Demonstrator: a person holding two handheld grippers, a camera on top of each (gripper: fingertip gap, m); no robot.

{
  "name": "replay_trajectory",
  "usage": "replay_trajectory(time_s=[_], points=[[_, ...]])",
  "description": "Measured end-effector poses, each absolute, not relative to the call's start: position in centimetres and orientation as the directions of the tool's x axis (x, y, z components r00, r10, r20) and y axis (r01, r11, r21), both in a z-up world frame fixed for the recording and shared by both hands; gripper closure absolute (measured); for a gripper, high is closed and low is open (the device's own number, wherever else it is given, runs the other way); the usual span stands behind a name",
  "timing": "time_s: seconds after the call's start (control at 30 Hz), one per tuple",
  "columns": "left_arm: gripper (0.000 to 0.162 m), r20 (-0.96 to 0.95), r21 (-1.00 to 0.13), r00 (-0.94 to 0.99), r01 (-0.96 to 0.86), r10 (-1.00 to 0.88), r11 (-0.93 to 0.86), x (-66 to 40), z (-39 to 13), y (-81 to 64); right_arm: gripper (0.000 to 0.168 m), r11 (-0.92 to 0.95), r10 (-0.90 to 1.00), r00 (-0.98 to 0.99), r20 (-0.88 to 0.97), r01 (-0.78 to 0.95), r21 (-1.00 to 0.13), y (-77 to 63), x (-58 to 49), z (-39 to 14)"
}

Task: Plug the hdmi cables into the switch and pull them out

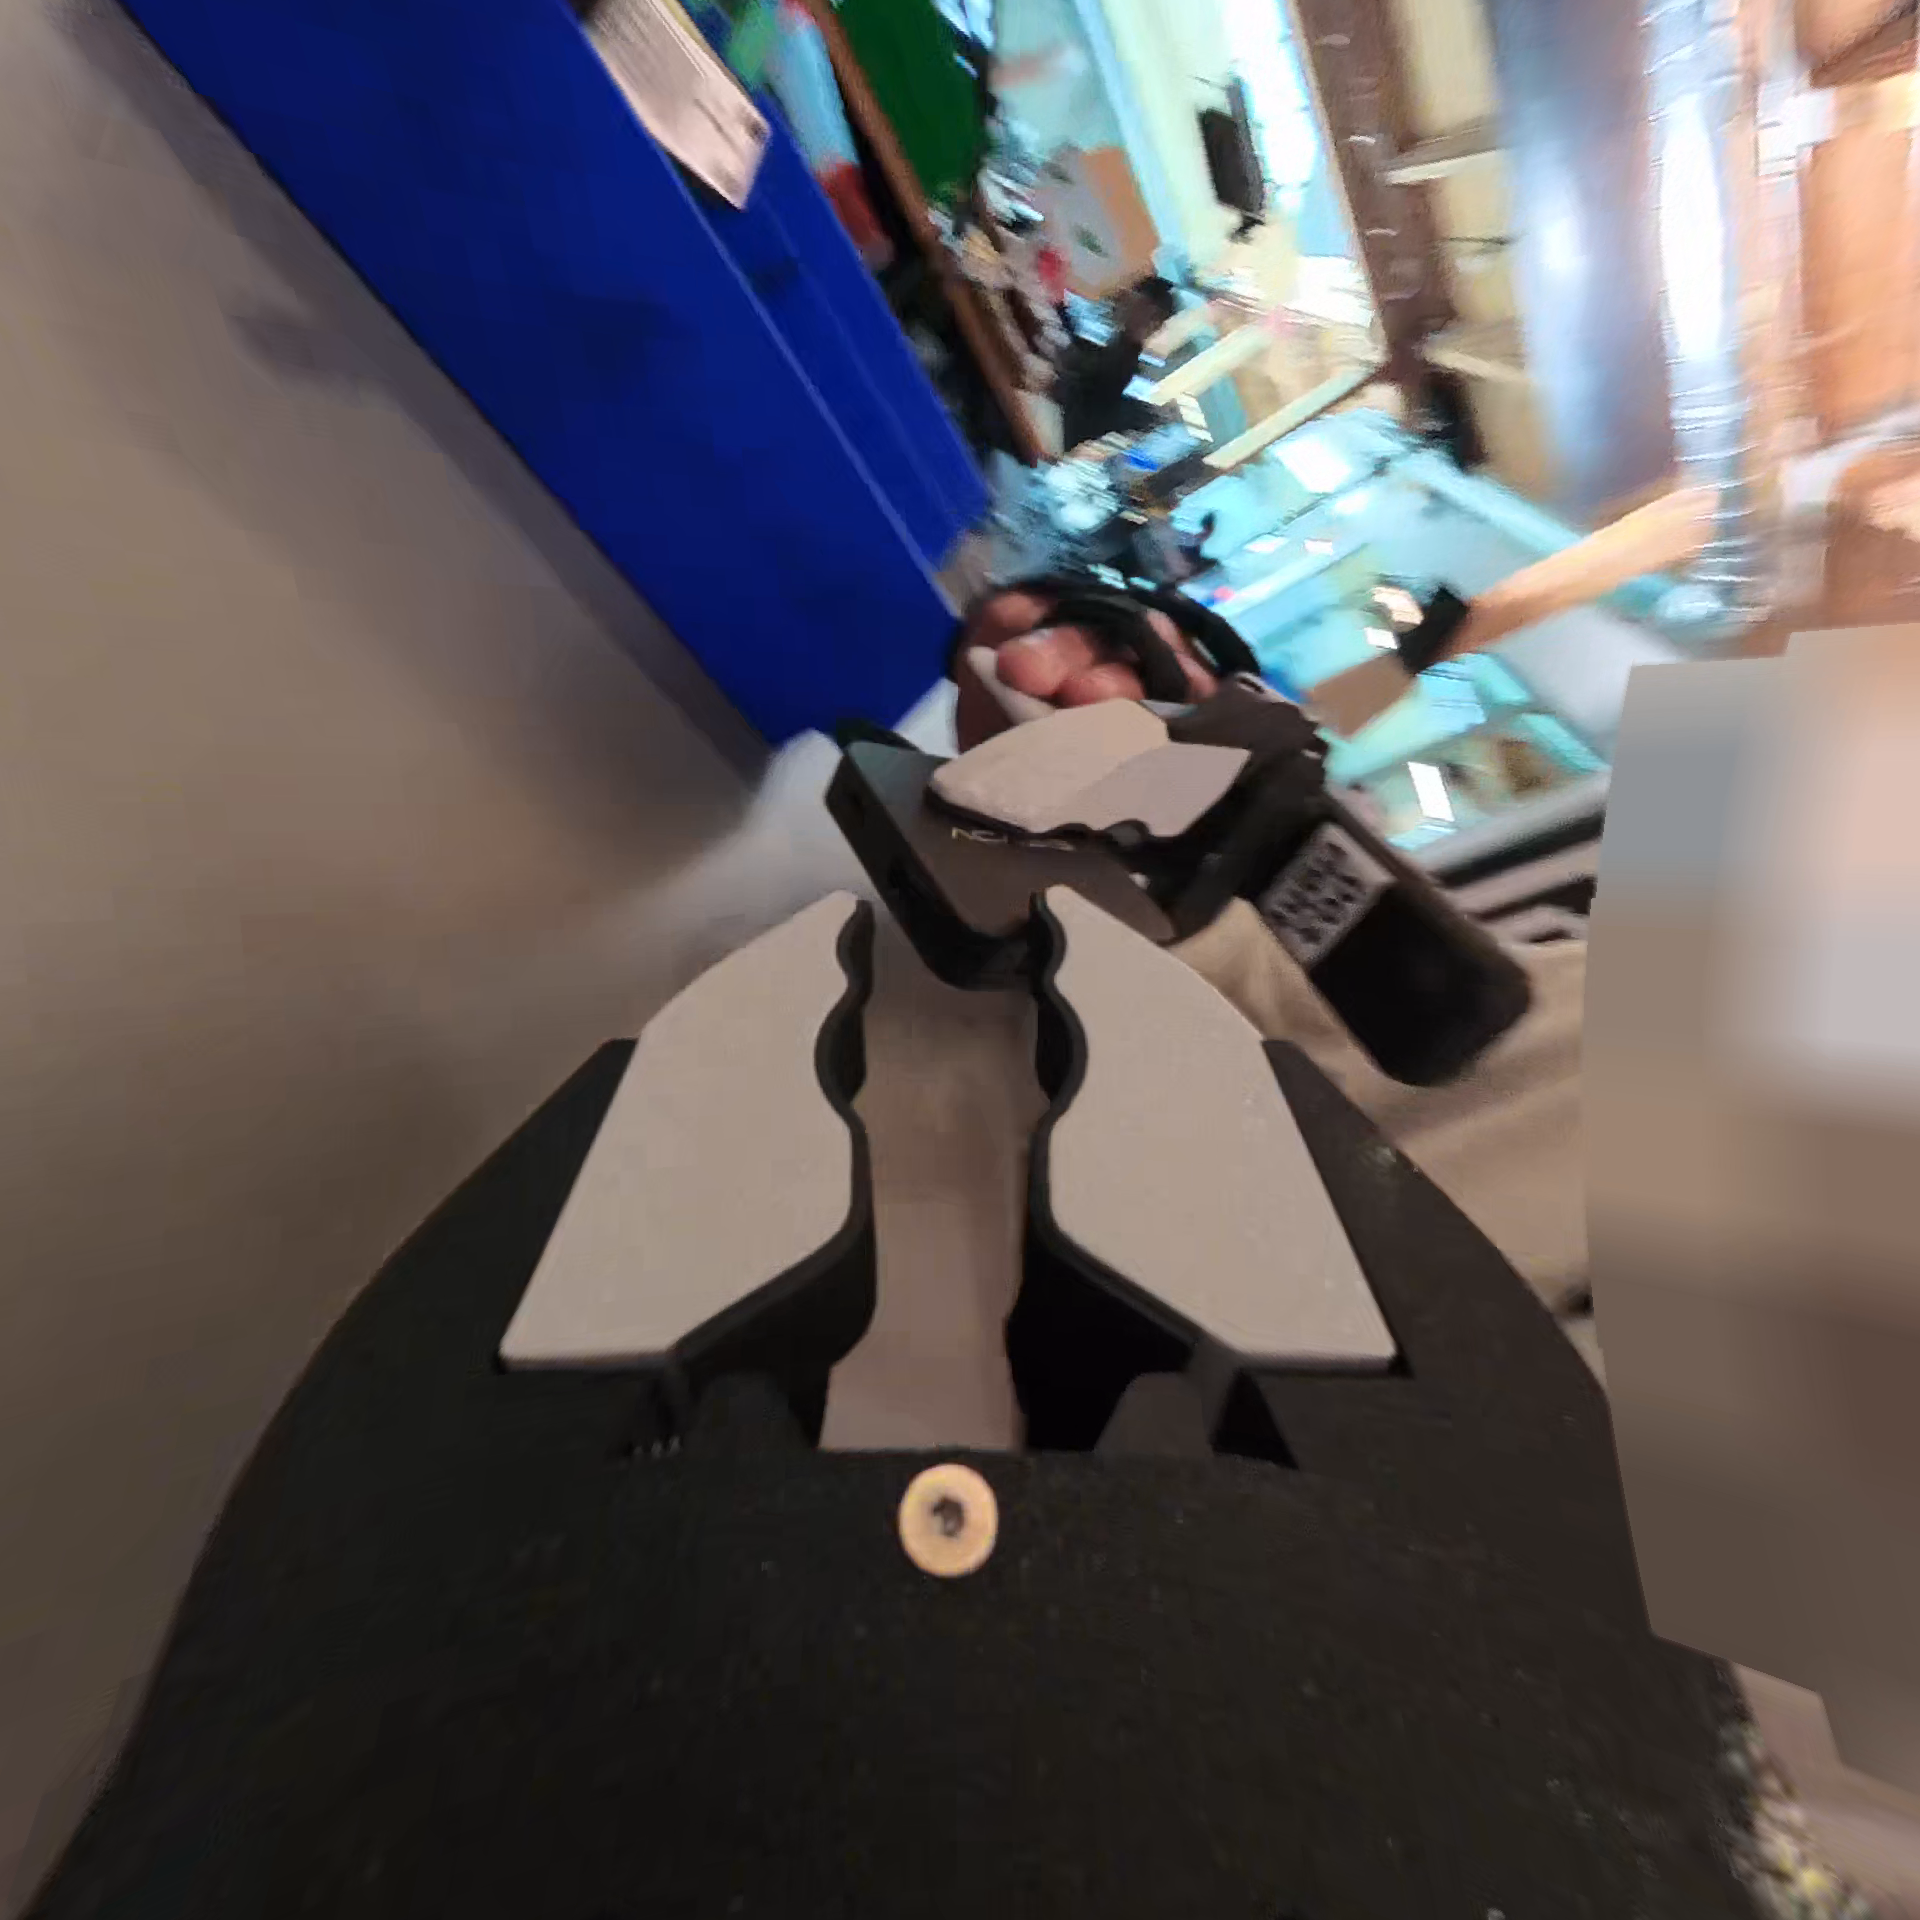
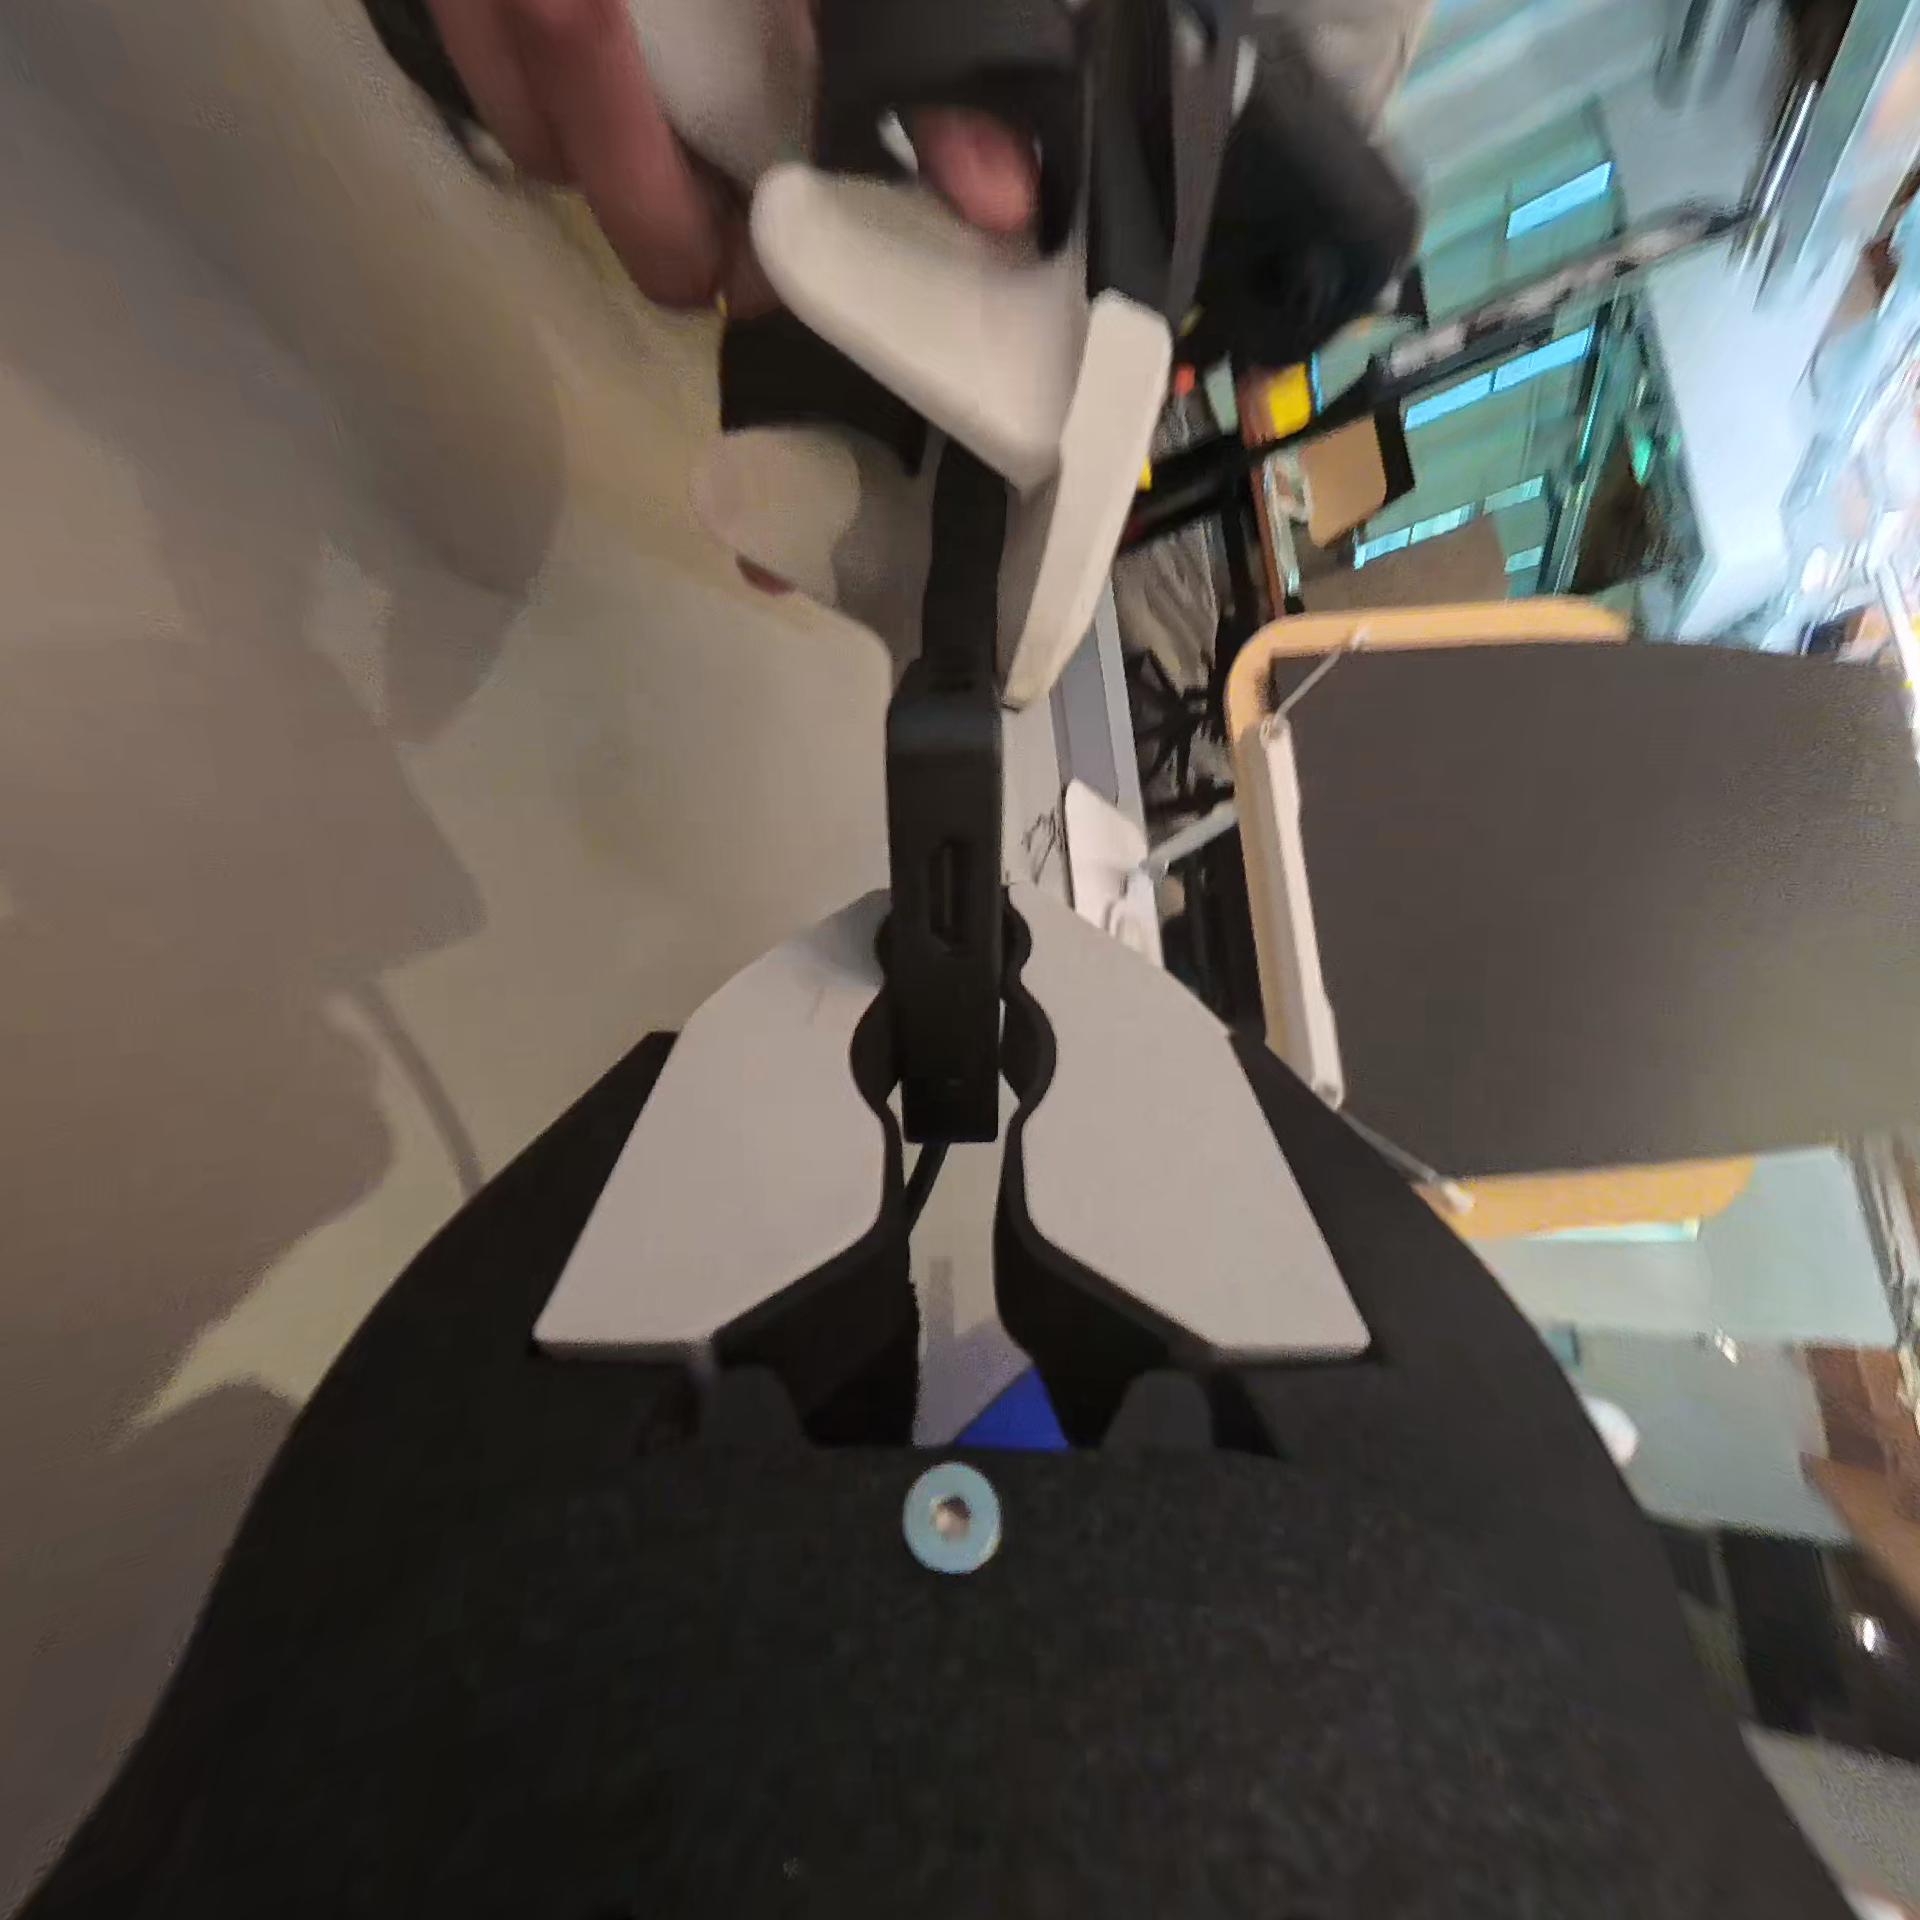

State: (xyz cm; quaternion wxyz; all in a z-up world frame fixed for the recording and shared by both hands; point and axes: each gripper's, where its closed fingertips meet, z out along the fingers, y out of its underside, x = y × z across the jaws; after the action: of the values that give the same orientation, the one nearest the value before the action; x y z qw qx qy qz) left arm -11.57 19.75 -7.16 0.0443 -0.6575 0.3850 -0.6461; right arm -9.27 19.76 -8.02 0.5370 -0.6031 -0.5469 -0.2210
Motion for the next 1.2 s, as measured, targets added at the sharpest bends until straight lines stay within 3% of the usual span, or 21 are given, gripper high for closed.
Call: replay_trajectory(time_s=[0.03,0.13,0.27,0.53,0.67,0.83,0.97,1.03,1.17,1.2], points=[[0.134,0.789,-0.591,-0.11,-0.409,-0.605,-0.696,-11.4,-7.3,20.6,0.154,0.134,0.423,0.326,0.845,0.9,-0.414,20.5,-9.0,-8.3],[0.121,0.734,-0.653,-0.052,-0.326,-0.677,-0.683,-11.6,-8.1,22.2,0.154,0.073,0.473,0.382,0.794,0.881,-0.467,21.6,-8.9,-9.0],[0.114,0.703,-0.689,-0.035,-0.281,-0.711,-0.667,-12.8,-8.1,23.4,0.155,0.008,0.493,0.425,0.76,0.871,-0.492,22.6,-8.6,-9.8],[0.1,0.659,-0.738,-0.088,-0.269,-0.747,-0.619,-13.1,-7.8,22.7,0.155,-0.206,0.506,0.662,0.553,0.716,-0.667,23.2,-8.0,-8.9],[0.096,0.667,-0.732,-0.079,-0.25,-0.74,-0.633,-13.2,-7.5,23.1,0.155,-0.188,0.482,0.569,0.666,0.809,-0.556,23.8,-8.0,-10.0],[0.089,0.637,-0.739,-0.05,-0.323,-0.769,-0.591,-12.8,-8.7,22.3,0.155,-0.129,0.551,0.555,0.624,0.795,-0.593,23.5,-10.4,-10.7],[0.07,0.671,-0.717,-0.094,-0.338,-0.736,-0.61,-12.5,-8.9,21.5,0.155,-0.064,0.566,0.53,0.631,0.792,-0.607,23.0,-11.5,-10.3],[0.082,0.662,-0.728,-0.135,-0.349,-0.737,-0.59,-12.4,-8.8,20.7,0.154,-0.08,0.569,0.52,0.637,0.806,-0.586,23.0,-11.5,-10.6],[0.061,0.654,-0.713,-0.123,-0.429,-0.746,-0.554,-11.4,-10.0,19.1,0.154,-0.164,0.556,0.493,0.669,0.854,-0.494,23.4,-10.7,-12.0],[0.062,0.65,-0.71,-0.098,-0.434,-0.754,-0.555,-11.2,-10.4,19.2,0.154,-0.182,0.557,0.488,0.672,0.861,-0.475,23.5,-10.6,-12.3]])
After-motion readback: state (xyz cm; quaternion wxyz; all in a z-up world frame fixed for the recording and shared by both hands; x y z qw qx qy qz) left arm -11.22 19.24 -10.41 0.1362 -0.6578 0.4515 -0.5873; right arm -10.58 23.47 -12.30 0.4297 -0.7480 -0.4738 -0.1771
